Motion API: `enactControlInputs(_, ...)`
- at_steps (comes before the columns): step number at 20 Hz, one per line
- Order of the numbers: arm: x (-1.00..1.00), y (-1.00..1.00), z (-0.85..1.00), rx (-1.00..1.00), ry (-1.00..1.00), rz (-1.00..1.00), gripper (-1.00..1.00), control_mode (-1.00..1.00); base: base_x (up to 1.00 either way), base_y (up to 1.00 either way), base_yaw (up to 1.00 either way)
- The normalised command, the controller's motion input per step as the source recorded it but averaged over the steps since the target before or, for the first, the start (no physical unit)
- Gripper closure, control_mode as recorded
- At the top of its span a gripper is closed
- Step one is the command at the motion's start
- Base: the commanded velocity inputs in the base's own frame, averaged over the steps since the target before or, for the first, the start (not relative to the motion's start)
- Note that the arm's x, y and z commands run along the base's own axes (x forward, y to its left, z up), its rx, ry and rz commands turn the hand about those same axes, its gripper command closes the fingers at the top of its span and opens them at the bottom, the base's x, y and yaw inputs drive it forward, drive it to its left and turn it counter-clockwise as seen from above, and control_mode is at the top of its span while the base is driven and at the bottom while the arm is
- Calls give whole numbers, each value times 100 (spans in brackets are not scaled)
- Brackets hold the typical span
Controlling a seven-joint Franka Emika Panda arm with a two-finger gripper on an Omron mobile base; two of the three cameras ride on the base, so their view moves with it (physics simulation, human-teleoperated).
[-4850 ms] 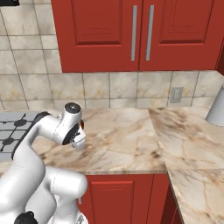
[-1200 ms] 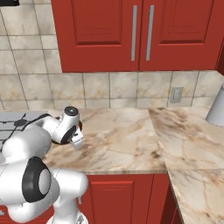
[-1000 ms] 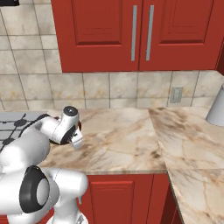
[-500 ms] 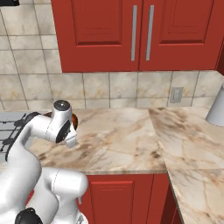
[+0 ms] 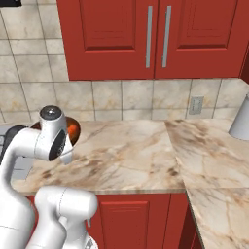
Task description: Place the bowl with the carrot and lime on the second highest shelf of the fridge. Place the bowl with the steak and chicken drumstick on the top shelf of the fridge.
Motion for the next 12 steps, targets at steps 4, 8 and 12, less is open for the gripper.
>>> enactControlInputs(4,-74,0,64,0,-6,-4,100,-100,0,0,0)
enactControlInputs(8,-93,0,55,0,-4,-6,100,-100,0,0,0)
enactControlInputs(12,-88,0,48,0,-2,-5,100,-100,0,0,0)
